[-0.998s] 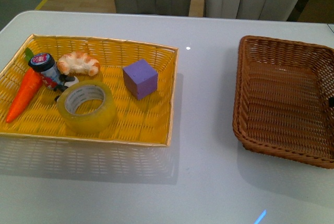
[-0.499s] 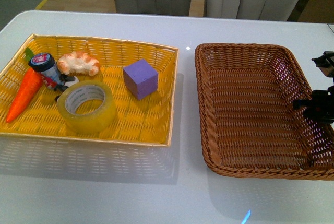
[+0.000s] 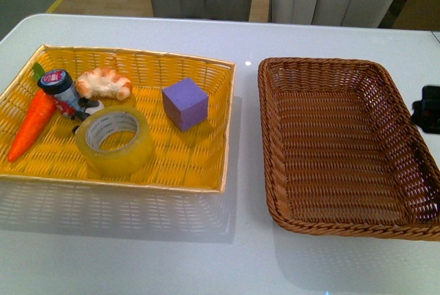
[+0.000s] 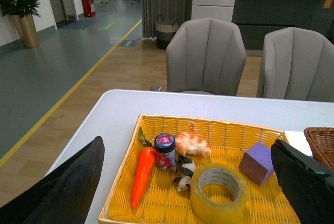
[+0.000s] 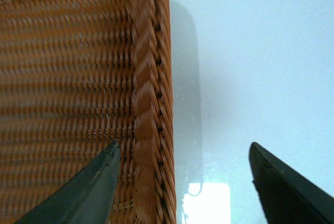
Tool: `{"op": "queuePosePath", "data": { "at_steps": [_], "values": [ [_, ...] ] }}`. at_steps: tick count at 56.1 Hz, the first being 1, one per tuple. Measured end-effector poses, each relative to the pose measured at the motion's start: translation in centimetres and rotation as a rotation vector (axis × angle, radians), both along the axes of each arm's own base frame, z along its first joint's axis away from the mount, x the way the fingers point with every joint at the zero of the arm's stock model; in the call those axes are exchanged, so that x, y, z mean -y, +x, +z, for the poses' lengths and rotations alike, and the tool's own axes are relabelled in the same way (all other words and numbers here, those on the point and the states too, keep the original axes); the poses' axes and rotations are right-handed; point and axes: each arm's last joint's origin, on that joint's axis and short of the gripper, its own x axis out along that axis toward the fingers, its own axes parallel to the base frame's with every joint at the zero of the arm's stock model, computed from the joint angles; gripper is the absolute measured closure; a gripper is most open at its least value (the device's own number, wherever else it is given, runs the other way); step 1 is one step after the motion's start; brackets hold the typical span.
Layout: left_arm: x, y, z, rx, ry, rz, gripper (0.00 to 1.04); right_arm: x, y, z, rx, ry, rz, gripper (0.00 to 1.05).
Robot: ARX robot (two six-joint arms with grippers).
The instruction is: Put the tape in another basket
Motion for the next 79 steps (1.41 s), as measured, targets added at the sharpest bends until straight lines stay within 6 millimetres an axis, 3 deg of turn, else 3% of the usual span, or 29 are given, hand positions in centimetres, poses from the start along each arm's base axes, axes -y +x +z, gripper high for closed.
{"op": "queuePosePath", "data": {
  "at_steps": [4, 9, 13, 21, 26, 39, 52, 79],
  "values": [
    [0.0, 0.0, 0.0, 0.000, 0.000, 0.000, 0.09, 0.2, -1.7, 2.2, 0.070, 0.016, 0.014, 0.08],
    [0.0, 0.0, 0.0, 0.000, 0.000, 0.000, 0.09, 0.4, -3.5, 3.6, 0.155, 0.026, 0.022, 0.11],
    [0.0, 0.0, 0.0, 0.000, 0.000, 0.000, 0.09, 0.3, -5.1, 4.2, 0.437, -0.012, 0.014, 0.25],
    [0.0, 0.0, 0.0, 0.000, 0.000, 0.000, 0.09, -1.0, -8.3, 5.3, 0.692, -0.043, 0.035, 0.48],
    [0.0, 0.0, 0.0, 0.000, 0.000, 0.000, 0.09, -1.5, -10.0, 5.9, 0.733, -0.050, 0.031, 0.63],
    [0.0, 0.0, 0.0, 0.000, 0.000, 0.000, 0.09, -2.5, -13.5, 5.5, 0.712, -0.045, 0.035, 1.02],
    [0.0, 0.0, 0.0, 0.000, 0.000, 0.000, 0.09, -3.9, -16.2, 5.6, 0.715, -0.042, 0.038, 1.03],
    [0.0, 0.0, 0.0, 0.000, 0.000, 0.000, 0.09, -3.9, -19.9, 6.0, 0.725, -0.046, 0.030, 1.03]
  ]
}}
